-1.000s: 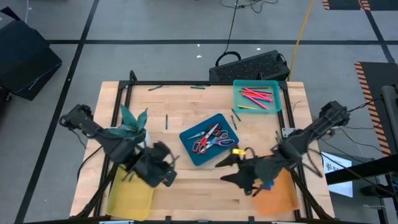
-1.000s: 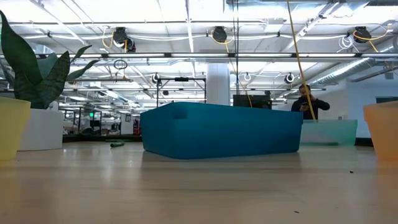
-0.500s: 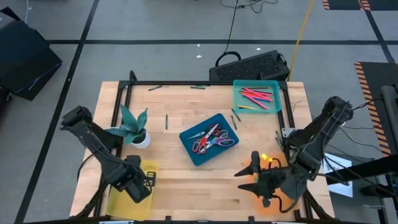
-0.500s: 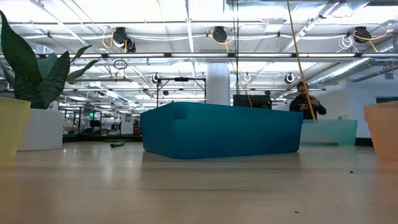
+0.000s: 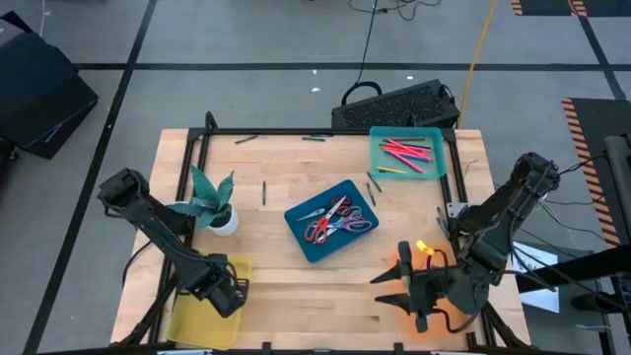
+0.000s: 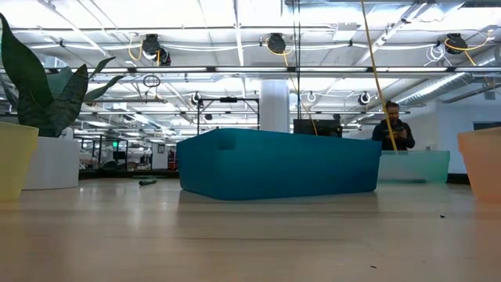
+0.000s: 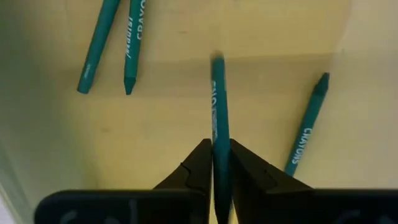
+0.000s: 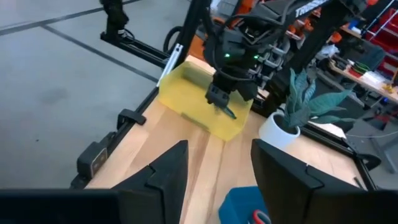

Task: Sort crayons/erasers/pens/pencils in bins
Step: Put the green crayon into the yellow bin

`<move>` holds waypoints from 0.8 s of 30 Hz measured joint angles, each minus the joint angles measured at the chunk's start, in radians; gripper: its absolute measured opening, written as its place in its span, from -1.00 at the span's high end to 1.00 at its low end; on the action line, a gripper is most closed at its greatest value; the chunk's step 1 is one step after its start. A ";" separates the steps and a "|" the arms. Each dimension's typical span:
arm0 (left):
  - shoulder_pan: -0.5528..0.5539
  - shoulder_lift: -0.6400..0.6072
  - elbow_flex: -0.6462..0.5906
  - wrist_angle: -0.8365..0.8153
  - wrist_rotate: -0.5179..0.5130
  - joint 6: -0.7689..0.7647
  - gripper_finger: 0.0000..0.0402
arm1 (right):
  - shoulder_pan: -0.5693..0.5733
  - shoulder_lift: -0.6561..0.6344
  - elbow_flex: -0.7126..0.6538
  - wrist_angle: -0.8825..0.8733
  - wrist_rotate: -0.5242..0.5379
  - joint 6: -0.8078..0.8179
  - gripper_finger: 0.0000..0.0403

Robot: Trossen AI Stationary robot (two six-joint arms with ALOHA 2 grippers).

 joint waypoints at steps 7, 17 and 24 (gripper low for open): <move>0.000 0.000 -0.009 -0.002 0.032 -0.001 0.50 | -0.059 0.000 0.001 0.007 -0.040 0.013 0.18; -0.001 -0.048 0.323 -0.150 -0.205 -0.002 0.23 | -0.110 0.001 0.030 0.010 -0.238 0.086 0.18; 0.028 -0.049 0.547 -0.132 -1.157 0.377 0.22 | -0.195 0.000 0.020 0.124 -0.527 0.131 0.18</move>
